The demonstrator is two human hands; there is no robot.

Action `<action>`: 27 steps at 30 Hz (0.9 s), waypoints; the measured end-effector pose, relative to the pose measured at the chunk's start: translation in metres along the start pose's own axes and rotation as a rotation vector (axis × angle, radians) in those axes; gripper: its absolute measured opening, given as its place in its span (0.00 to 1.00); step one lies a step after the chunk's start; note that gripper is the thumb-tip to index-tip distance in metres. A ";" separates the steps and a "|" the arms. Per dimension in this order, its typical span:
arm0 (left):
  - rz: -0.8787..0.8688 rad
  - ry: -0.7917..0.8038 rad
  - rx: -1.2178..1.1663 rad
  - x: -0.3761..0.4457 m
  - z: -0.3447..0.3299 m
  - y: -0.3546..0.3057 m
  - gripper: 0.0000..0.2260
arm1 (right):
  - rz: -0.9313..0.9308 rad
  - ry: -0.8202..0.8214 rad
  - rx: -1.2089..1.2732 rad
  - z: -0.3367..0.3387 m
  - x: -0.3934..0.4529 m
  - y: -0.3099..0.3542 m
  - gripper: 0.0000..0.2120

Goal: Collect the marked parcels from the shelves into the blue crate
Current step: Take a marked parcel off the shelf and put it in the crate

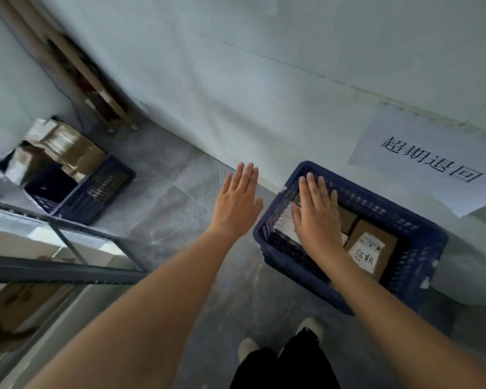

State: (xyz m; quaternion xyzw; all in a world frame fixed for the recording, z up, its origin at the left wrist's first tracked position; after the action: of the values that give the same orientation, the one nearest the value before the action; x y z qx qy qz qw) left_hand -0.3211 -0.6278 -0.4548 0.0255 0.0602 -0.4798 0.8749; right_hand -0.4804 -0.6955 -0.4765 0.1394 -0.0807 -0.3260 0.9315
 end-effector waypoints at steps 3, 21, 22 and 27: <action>0.094 -0.080 0.005 -0.024 0.055 0.075 0.30 | 0.123 -0.008 -0.005 0.018 0.031 0.072 0.28; 0.775 -0.318 0.380 -0.215 0.262 0.447 0.28 | 1.099 -0.107 0.116 0.071 0.151 0.526 0.31; 0.809 -0.346 0.401 -0.232 0.268 0.456 0.27 | 1.171 -0.135 0.103 0.075 0.147 0.547 0.30; 1.089 -0.371 0.411 -0.330 0.282 0.485 0.27 | 1.456 -0.158 0.065 0.080 0.115 0.645 0.30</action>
State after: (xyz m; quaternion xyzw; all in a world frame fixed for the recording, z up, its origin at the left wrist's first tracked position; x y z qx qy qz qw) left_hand -0.0648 -0.1197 -0.1388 0.1368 -0.2087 0.0383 0.9676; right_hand -0.0330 -0.3016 -0.1924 0.0539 -0.2294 0.3692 0.8990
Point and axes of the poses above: each hand's wrist, its own x-axis towards the middle knuckle, its own z-axis out of the back of the hand, y = z × x, the point moved 3 cm from there along x, towards the middle knuckle, and after that the axes turned 14 degrees about z, right-handed, at the moved point
